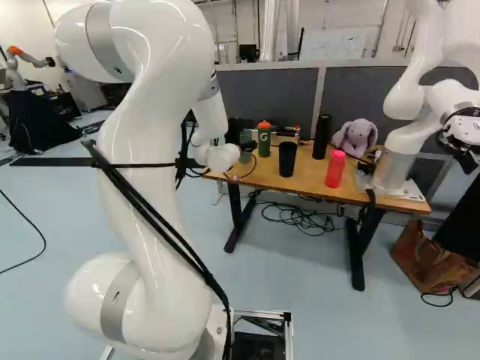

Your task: Place the green cup on the table

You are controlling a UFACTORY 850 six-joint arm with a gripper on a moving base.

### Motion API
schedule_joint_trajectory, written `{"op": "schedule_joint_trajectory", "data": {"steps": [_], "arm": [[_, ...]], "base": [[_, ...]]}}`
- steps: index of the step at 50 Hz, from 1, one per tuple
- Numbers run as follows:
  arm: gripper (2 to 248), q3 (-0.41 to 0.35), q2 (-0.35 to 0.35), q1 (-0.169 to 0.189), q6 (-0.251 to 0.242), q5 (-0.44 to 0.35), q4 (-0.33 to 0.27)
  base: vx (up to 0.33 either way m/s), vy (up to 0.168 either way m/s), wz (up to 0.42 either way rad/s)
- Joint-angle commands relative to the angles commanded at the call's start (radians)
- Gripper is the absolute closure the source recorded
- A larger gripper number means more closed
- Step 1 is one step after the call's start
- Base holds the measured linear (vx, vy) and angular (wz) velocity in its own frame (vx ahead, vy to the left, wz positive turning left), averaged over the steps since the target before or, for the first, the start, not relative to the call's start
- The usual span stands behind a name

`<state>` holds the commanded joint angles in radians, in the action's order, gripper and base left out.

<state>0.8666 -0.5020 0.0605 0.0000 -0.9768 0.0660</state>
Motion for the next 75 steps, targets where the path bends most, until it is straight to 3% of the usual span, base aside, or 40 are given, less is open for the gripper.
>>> {"op": "schedule_joint_trajectory", "data": {"steps": [22,30,31,36,37,41,42,46,47,58,75], "arm": [[124,0.137,-0.143,-0.003,0.000,0.000,0.000],[121,0.155,-0.162,-0.004,0.000,0.000,0.000],[93,0.156,-0.163,-0.004,0.000,0.000,0.000],[93,0.158,-0.165,-0.004,0.000,0.000,0.000],[60,0.158,-0.165,-0.004,0.000,0.000,0.000],[60,0.158,-0.166,-0.004,0.000,0.000,0.000],[25,0.158,-0.166,-0.004,0.000,0.000,0.000],[25,0.158,-0.166,-0.004,0.000,0.000,0.000],[3,0.158,-0.166,-0.004,0.000,0.000,0.000],[3,0.151,-0.156,-0.004,0.000,0.000,0.000],[3,0.053,-0.055,-0.007,0.000,0.000,0.000]], "base": [[0.000,0.000,0.000],[0.000,0.000,0.000],[0.000,0.000,0.000],[0.000,0.000,0.000],[0.000,0.000,0.000],[0.000,0.000,0.000],[0.000,0.000,0.000],[0.000,0.000,0.000],[0.000,0.000,0.000],[0.000,0.000,0.000],[0.000,0.000,0.000]]}}
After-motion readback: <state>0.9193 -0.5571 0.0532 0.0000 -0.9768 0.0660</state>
